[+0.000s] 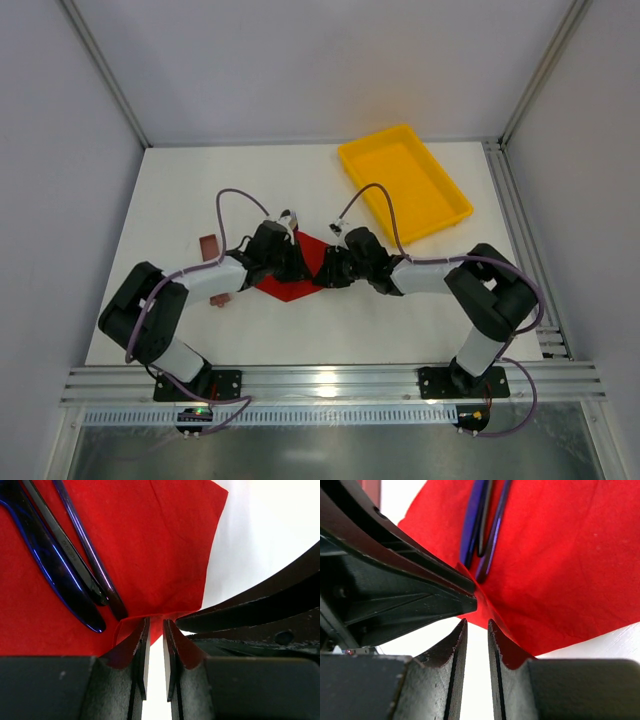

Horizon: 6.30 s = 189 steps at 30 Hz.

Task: Place the utensils on the paper napkin and roll it up

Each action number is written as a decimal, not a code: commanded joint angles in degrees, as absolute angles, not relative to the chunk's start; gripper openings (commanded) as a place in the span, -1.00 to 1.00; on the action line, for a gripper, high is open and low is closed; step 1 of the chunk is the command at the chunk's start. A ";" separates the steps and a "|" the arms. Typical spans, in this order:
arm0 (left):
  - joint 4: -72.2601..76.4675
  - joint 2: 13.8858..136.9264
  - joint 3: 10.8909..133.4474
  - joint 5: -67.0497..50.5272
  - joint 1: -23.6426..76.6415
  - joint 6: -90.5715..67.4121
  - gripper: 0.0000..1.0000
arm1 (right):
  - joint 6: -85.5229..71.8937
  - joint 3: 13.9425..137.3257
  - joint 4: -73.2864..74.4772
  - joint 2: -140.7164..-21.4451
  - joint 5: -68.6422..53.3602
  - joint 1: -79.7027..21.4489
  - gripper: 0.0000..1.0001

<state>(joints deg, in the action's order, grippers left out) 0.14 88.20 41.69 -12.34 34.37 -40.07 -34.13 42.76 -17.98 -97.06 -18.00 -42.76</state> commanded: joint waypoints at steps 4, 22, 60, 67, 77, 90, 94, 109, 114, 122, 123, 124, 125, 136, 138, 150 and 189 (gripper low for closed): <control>0.18 90.09 44.21 -10.90 34.54 -38.58 -0.61 | -32.69 44.65 -19.34 -98.61 -16.62 -42.63 -0.51; -5.89 80.51 41.75 -7.47 34.72 -38.58 -0.60 | -35.51 43.77 -16.52 -100.72 -11.95 -42.63 -0.53; -1.58 86.22 40.43 -5.63 36.74 -43.50 -0.64 | -38.76 47.99 -0.97 -92.64 -3.60 -40.43 -0.17; -1.05 88.94 41.92 -6.15 36.74 -43.24 -0.66 | -37.18 49.30 -2.11 -94.30 -4.92 -37.27 0.02; -1.93 89.91 42.54 -5.71 36.74 -42.63 -0.66 | -33.40 51.94 -4.57 -96.76 -0.72 -36.12 0.46; -1.06 88.86 40.17 -5.71 36.74 -43.15 -0.64 | -29.45 54.93 -5.98 -100.72 -1.57 -34.28 0.71; -0.79 88.42 39.29 -5.36 36.74 -43.33 -0.65 | -29.88 55.37 -5.98 -103.00 -3.77 -34.28 0.71; -0.35 88.33 38.76 -5.01 36.74 -43.59 -0.65 | -35.50 50.28 -12.12 -100.90 -13.80 -34.63 0.72; -0.35 88.16 38.67 -4.92 36.83 -43.68 -0.64 | -36.39 48.96 -12.66 -99.14 -15.21 -34.63 0.72; -0.26 88.33 38.58 -4.92 36.74 -43.86 -0.65 | -36.47 46.59 -13.61 -98.62 -14.31 -34.54 0.71; -0.26 88.33 38.50 -4.92 36.74 -43.86 -0.65 | -39.26 45.80 -15.19 -98.53 -15.54 -34.54 0.72; -0.35 88.24 38.50 -4.83 36.74 -43.86 -0.64 | -40.68 45.10 -16.77 -98.44 -16.51 -34.63 0.72; -0.26 88.16 38.50 -4.83 36.74 -43.86 -0.65 | -42.17 43.78 -18.70 -98.18 -17.65 -34.72 0.72; -0.26 88.33 38.50 -4.57 36.74 -43.86 -0.64 | -56.25 35.33 -27.16 -94.92 -13.10 -37.44 0.72; -0.26 88.33 38.50 -4.66 36.74 -43.77 -0.64 | -56.16 35.60 -27.94 -95.10 -12.48 -38.23 0.72; -0.26 88.59 38.58 -4.66 36.74 -43.86 -0.65 | -43.61 31.64 -41.92 -95.98 -13.01 -38.50 0.71; -0.35 89.47 39.02 -5.19 36.74 -43.77 -0.65 | -35.43 31.47 -51.86 -97.65 -11.96 -40.08 0.67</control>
